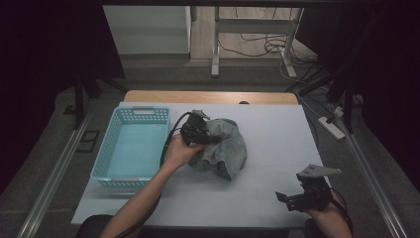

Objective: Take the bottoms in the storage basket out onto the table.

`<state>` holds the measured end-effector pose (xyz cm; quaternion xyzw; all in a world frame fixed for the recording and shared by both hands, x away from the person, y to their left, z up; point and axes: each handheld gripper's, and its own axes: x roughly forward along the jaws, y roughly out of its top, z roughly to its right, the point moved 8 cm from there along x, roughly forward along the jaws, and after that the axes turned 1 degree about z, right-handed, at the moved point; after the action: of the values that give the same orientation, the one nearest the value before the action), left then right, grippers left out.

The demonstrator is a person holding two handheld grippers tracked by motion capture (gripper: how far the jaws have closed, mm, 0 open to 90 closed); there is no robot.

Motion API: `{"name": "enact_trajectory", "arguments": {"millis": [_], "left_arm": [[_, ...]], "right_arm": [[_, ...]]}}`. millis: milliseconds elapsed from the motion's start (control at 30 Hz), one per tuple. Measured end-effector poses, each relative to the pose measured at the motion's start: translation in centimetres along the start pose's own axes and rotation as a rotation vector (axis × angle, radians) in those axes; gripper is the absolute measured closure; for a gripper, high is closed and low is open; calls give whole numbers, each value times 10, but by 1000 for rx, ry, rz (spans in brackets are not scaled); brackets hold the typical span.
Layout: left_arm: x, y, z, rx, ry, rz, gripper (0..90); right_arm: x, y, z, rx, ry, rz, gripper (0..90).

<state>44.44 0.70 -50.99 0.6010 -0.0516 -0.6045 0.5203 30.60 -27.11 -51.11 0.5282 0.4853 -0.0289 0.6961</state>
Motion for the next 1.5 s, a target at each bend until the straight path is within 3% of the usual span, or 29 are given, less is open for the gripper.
{"name": "enact_trajectory", "arguments": {"millis": [433, 667, 967, 1500], "left_arm": [[17, -11, -1, 46, 49, -38, 644], [31, -23, -4, 85, 70, -92, 592], [44, -32, -7, 101, 95, -100, 512], [39, -27, -6, 96, 67, -94, 370]], "right_arm": [[1, -1, 0, -9, -1, -8, 0], [1, -1, -1, -10, 0, -11, 0], [2, -1, -1, -16, 1, -19, 0], [2, -1, -1, -15, 4, -22, 0]]}}
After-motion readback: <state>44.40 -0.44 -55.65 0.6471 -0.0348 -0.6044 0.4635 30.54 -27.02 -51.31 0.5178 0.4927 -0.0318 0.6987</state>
